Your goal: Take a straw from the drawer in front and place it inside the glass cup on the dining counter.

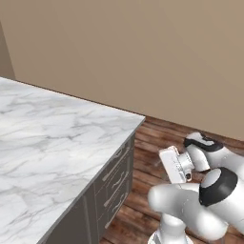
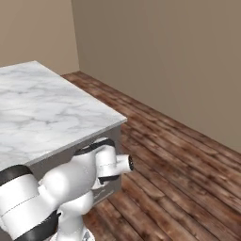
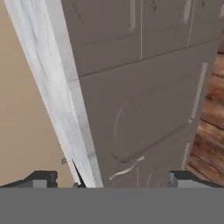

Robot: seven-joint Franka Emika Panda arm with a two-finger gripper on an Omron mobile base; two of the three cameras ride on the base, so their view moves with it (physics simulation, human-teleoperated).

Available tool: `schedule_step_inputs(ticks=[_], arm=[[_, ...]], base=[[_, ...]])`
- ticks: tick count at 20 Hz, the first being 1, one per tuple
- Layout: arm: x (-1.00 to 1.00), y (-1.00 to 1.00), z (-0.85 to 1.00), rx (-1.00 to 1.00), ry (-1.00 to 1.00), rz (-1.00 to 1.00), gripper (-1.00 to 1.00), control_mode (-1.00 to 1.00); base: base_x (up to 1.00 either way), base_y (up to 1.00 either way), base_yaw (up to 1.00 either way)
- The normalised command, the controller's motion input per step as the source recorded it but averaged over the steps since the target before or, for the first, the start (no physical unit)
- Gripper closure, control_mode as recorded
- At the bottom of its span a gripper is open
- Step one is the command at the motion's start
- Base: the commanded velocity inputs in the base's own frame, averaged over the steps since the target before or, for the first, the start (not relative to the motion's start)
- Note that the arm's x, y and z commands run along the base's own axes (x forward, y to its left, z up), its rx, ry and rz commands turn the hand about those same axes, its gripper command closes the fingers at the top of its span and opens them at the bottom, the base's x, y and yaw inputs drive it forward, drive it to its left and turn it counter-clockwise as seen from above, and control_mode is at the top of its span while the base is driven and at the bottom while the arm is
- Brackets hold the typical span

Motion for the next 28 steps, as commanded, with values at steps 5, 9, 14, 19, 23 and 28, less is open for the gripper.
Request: schedule_step_inputs(ticks=[5, 9, 14, 19, 23, 28], arm=[[0.28, 0.09, -0.5, 0.26, 0.0, -0.16, -1.0, -1.0], [0.41, 0.08, -0.41, 0.25, 0.0, -0.14, -1.0, -1.0], [0.59, 0.24, -0.16, 0.1, 0.0, -0.03, -1.0, -1.0], [0.5, 0.17, -0.01, 0.0, -0.04, 0.0, -1.0, -1.0], [0.36, 0.04, -0.03, 0.01, -0.07, 0.0, -1.0, -1.0], [0.18, 0.09, -0.04, 0.09, -0.1, 0.0, -1.0, -1.0]], base=[[0.0, 0.0, 0.0], [0.0, 0.0, 0.0], [0.0, 0.0, 0.0], [0.0, 0.0, 0.0], [0.0, 0.0, 0.0], [0.0, 0.0, 0.0]])
